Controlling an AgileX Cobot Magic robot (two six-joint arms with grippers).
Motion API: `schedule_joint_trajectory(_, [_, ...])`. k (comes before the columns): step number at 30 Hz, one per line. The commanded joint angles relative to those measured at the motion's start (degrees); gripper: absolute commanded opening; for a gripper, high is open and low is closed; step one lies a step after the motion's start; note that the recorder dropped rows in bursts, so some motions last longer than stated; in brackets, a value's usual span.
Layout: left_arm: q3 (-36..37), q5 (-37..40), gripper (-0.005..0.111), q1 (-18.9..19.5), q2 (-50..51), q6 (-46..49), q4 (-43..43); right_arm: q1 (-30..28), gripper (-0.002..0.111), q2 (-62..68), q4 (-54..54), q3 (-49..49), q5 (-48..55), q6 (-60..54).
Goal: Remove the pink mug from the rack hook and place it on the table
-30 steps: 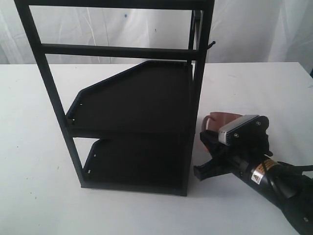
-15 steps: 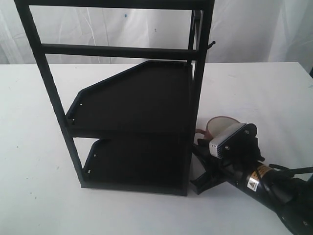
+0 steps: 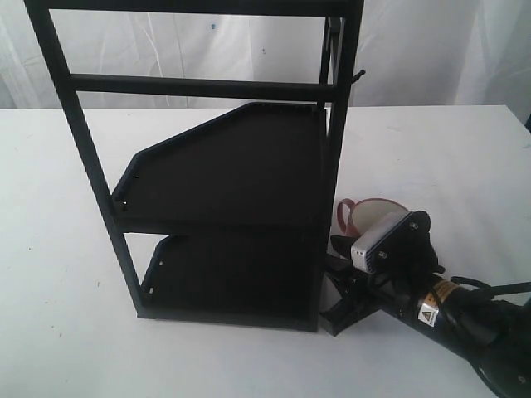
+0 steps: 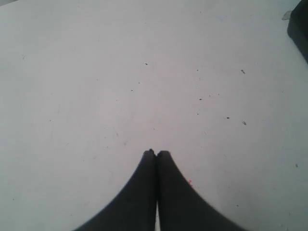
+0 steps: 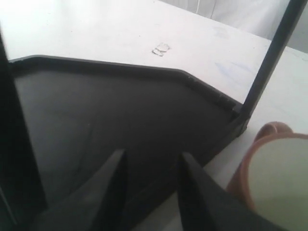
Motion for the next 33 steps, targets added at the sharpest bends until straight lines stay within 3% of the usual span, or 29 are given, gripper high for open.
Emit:
schedule_joint_trajectory(1, [0.25, 1.36, 0.000, 0.06, -0.20, -0.23, -0.52, -0.05, 0.034, -5.14, 4.26, 1.76, -0.11, -0.20])
schedule_joint_trajectory(5, [0.25, 1.36, 0.000, 0.06, -0.20, -0.23, -0.52, -0.05, 0.034, -12.05, 10.72, 5.19, -0.33, 0.61])
schedule_joint_trajectory(16, [0.25, 1.36, 0.000, 0.06, -0.20, -0.23, -0.52, -0.05, 0.030, -34.65, 3.36, 7.23, 0.64, 27.47])
schedule_joint_trajectory(19, [0.25, 1.36, 0.000, 0.06, -0.20, -0.23, -0.52, -0.05, 0.025, -41.01, 5.05, 7.23, 5.66, 36.02])
schedule_joint_trajectory(21, [0.25, 1.36, 0.000, 0.06, -0.20, -0.23, -0.52, -0.05, 0.021, -44.60, 7.98, 7.23, 13.11, 35.58])
schedule_joint_trajectory(24, [0.25, 1.36, 0.000, 0.06, -0.20, -0.23, -0.52, -0.05, 0.014, -48.81, 22.11, 5.73, 35.55, 25.56])
schedule_joint_trajectory(26, [0.25, 1.36, 0.000, 0.06, -0.20, -0.23, -0.52, -1.00, 0.008, -49.51, 39.64, 4.01, 46.75, 7.44])
schedule_joint_trajectory(29, [0.25, 1.36, 0.000, 0.06, -0.20, -0.23, -0.52, -3.45, 0.004, -49.51, 59.21, 1.74, 55.77, -19.48])
schedule_joint_trajectory(33, [0.25, 1.36, 0.000, 0.06, -0.20, -0.23, -0.52, -8.98, 0.004, -49.02, 74.51, -1.31, 66.78, -38.09])
